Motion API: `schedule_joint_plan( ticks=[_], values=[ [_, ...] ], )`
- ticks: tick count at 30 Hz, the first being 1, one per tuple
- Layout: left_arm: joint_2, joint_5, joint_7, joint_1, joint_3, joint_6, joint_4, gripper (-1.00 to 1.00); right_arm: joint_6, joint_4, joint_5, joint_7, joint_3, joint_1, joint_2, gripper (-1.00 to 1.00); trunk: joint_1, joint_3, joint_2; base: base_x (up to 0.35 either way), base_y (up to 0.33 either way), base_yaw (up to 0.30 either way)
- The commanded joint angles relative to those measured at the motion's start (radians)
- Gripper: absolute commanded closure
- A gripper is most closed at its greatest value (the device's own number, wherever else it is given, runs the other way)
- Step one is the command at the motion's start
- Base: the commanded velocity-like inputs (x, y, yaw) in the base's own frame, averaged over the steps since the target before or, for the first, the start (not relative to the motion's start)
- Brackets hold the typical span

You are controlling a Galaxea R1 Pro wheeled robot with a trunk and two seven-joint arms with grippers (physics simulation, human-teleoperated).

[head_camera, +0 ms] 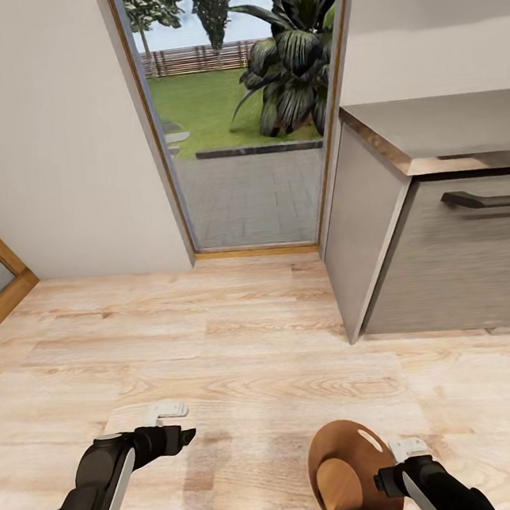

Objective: Put the three can of soda from the living room inside the tash can in the kitchen.

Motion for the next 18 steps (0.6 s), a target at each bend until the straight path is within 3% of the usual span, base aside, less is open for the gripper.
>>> schedule_joint_plan(
  ticks=[1, 2, 18],
  values=[
    [0.000, 0.000, 0.000, 0.000, 0.000, 0.000, 0.000, -1.00, 0.000, 0.000, 0.000, 0.000, 0.000, 0.000, 0.000, -1.00, 0.000, 0.000, 0.000, 0.000, 0.000, 0.000],
    [0.000, 0.000, 0.000, 0.000, 0.000, 0.000, 0.000, -1.00, 0.000, 0.000, 0.000, 0.000, 0.000, 0.000, 0.000, 1.00, 0.000, 0.000, 0.000, 0.000, 0.000, 0.000],
    [0.000, 0.000, -0.003, 0.000, 0.000, 0.001, 0.000, -1.00, 0.000, -0.002, 0.000, 0.001, 0.000, 0.001, 0.000, 1.00, 0.000, 0.000, 0.000, 0.000, 0.000, 0.000]
  ],
)
